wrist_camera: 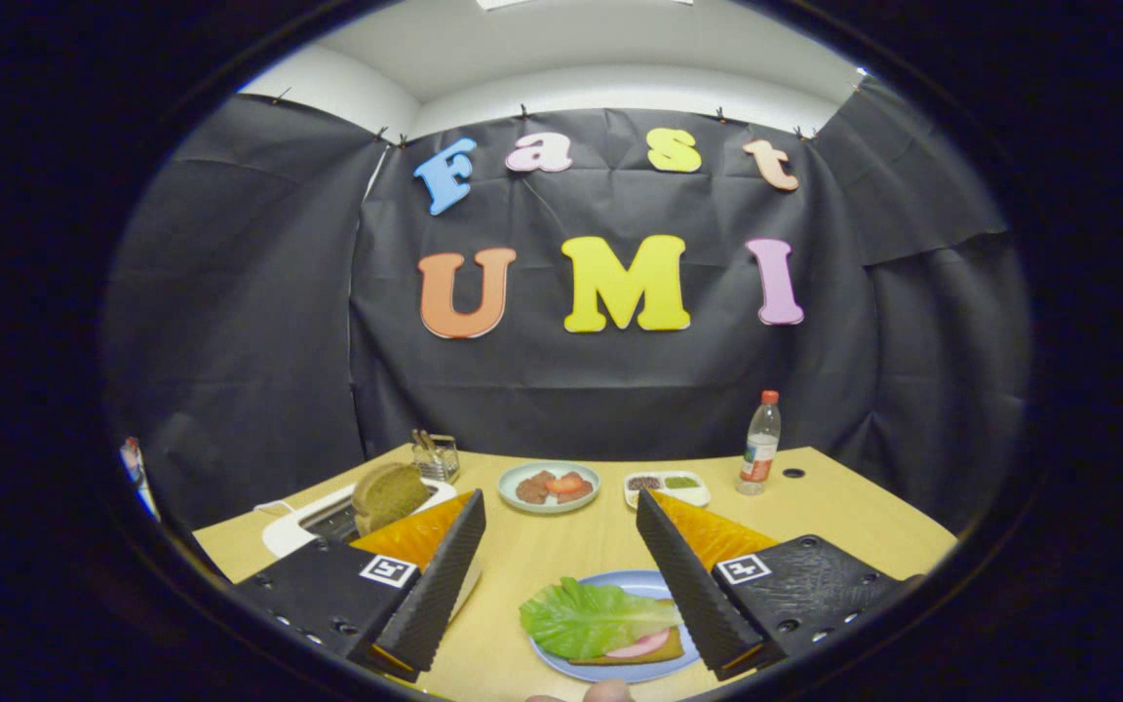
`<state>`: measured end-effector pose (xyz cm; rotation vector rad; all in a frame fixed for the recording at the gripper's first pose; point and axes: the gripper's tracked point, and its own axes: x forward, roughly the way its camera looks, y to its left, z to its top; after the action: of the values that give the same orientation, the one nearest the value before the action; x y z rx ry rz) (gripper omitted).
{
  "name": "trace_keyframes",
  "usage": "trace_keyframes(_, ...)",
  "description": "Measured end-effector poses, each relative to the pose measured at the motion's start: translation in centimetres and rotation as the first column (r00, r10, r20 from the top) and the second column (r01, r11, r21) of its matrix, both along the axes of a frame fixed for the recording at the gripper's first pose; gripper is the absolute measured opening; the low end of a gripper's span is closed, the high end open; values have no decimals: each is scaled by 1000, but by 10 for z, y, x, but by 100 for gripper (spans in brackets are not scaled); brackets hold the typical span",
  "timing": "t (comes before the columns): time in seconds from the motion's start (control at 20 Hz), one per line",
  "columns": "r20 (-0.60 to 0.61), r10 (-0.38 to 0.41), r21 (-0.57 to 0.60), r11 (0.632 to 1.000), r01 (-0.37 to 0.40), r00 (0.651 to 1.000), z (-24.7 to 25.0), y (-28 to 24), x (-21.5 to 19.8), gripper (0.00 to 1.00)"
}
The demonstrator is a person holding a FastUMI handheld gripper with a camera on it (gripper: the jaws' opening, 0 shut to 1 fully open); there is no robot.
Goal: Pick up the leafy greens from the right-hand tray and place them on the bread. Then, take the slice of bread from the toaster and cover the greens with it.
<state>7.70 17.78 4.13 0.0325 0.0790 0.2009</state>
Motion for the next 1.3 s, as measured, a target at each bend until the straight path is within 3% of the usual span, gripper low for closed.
trace_keyframes(0.3,35,32,46,998,-34,999,29,58,2,96)
trace_keyframes(0.7,-78,90,9,996,-90,993,-16,154,17,96)
trace_keyframes(0.95,-137,39,-42,998,-45,990,-45,168,32,95)
trace_keyframes(1.05,-164,15,-47,999,-23,986,-53,169,38,90)
trace_keyframes(1.25,-244,6,-4,1000,-7,970,-71,171,46,70)
trace_keyframes(1.3,-261,2,0,1000,-3,965,-75,170,47,61)
